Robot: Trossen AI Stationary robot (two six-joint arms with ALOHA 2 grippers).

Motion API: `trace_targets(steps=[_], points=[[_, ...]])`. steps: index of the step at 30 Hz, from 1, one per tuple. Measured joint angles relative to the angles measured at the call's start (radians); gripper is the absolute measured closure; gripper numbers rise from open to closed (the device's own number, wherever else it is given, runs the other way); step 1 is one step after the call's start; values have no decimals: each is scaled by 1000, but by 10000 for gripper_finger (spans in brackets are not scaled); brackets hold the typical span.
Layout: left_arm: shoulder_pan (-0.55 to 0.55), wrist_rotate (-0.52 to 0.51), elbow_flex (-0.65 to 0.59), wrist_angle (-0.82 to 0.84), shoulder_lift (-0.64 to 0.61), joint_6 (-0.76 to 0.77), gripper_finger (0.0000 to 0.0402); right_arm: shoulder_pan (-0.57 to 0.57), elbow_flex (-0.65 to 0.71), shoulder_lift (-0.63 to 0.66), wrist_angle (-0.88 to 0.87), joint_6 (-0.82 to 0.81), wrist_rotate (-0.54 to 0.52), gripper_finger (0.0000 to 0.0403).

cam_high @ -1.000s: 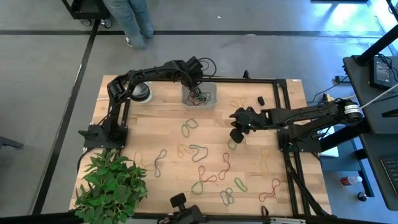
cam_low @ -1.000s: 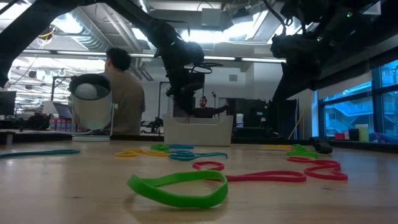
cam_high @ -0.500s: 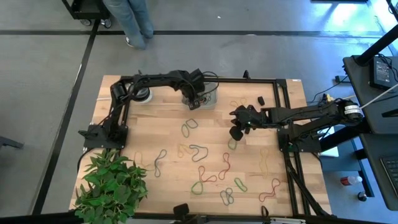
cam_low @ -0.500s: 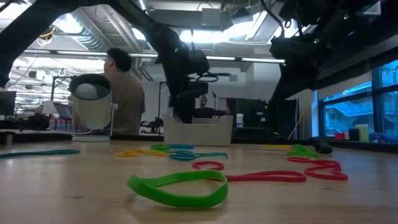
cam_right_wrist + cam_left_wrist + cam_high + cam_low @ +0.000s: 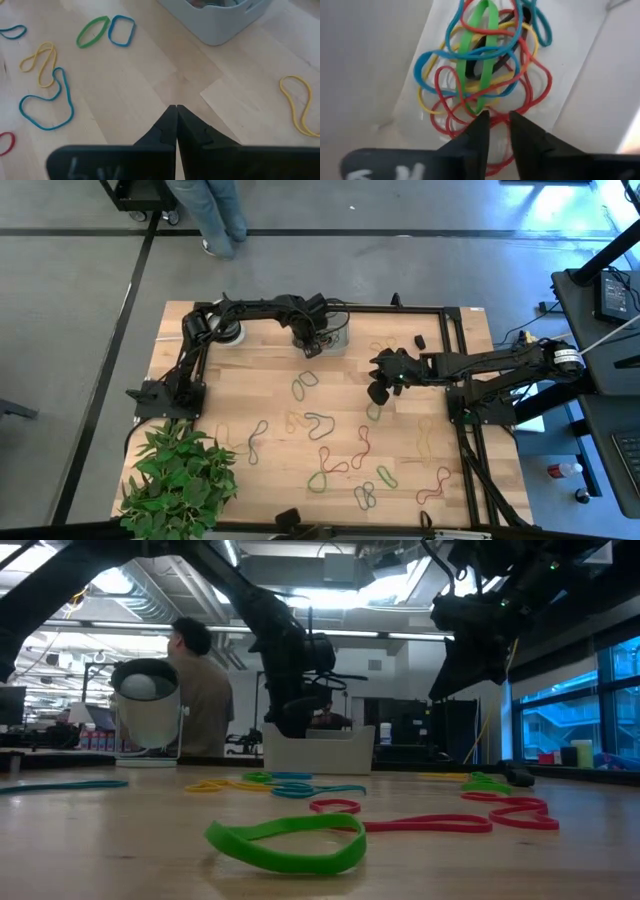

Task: Pick and place rubber bands into bin
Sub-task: Put the red rubber band into the white bin, then put the blue rubber band into the white bin

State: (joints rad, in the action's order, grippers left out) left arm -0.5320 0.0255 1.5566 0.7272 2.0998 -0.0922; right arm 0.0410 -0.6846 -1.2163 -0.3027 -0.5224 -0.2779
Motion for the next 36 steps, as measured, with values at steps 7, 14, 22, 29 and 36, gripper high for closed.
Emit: trace_targets(steps=[7,14,22,29,36], points=[[1,-4,50,115,-7,8,263,0,0,0,-1,1,1,394],[10,-2,148,229,-47,116,245,0,0,0,-17,3,2,394],[68,-19,177,277,-149,285,270,-1,0,0,-52,3,97,394],[168,-83,177,305,-248,398,365,-41,0,0,-104,3,182,394],[298,-83,21,269,-346,509,400,-196,0,0,-144,-51,88,398]])
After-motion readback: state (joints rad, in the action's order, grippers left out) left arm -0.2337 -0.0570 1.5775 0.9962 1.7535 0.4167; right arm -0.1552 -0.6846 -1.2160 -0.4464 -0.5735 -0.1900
